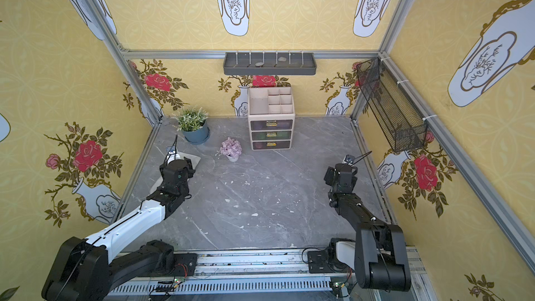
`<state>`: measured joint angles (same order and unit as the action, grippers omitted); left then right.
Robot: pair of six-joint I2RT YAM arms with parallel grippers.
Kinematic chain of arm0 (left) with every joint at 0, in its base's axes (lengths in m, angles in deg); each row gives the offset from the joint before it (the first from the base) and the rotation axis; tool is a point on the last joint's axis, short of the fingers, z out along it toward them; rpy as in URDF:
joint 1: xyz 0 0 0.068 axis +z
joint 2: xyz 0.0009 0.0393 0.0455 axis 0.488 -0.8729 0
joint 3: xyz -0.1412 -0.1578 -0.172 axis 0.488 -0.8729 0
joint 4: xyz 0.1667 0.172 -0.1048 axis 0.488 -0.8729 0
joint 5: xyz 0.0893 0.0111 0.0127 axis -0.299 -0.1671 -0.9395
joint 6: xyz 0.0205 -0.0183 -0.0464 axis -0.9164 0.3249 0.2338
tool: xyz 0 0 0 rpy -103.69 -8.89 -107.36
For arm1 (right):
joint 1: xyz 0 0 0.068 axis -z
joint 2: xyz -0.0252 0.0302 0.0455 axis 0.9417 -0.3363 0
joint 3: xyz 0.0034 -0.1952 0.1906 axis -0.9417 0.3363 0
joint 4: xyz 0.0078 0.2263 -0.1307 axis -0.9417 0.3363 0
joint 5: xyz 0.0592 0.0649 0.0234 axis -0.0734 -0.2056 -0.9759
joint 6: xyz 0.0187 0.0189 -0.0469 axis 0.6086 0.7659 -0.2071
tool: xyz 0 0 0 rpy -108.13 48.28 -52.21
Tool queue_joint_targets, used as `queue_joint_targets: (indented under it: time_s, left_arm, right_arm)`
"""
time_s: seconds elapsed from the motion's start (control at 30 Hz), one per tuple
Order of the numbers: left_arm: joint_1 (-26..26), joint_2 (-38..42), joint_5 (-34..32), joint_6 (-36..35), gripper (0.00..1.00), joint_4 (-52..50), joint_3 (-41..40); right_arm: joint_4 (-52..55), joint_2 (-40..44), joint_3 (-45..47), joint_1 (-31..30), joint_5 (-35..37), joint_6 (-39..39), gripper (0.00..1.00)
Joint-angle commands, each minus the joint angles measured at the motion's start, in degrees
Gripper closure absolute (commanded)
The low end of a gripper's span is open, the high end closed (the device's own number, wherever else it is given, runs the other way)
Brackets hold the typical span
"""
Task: Sort the rolls of trash bags by color and place them into the drawer
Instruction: Reset both arms
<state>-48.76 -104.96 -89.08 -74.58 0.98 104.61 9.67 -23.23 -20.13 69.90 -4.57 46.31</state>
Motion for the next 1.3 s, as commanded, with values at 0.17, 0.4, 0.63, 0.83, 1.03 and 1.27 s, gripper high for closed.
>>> queue_joint_targets:
  time_s: [0.17,0.4,0.63,0.83,1.03,1.27]
  left_arm:
    - [6.0,-0.6,5.8,-6.3,0.32,16.6,-8.3]
    - [11.3,-3.7,14.2,-7.3,0.33,26.2,-12.6]
    - [17.2,-13.4,22.3,-6.6,0.29,32.9,-11.1]
    - [23.3,-17.0,32.4,-3.0,0.21,29.4,-8.5]
    - [23.5,-17.0,33.4,-3.3,0.01,30.0,-8.9]
    - [23.6,-17.6,34.1,-3.7,0.01,30.4,-8.5]
  right_arm:
    - [-21.0,0.8,9.9,1.2,-4.5,-2.9,0.20]
    - [-48.6,-14.2,16.0,4.0,-8.1,-5.5,0.19]
    - [-39.3,-13.0,12.2,4.7,-9.3,-4.5,0.02]
    - [-38.0,-12.8,12.0,4.6,-9.0,-4.4,0.03]
    - [-38.1,-12.6,12.1,4.3,-8.3,-4.4,0.03]
    - [-38.2,-12.6,12.2,4.0,-7.9,-4.3,0.03]
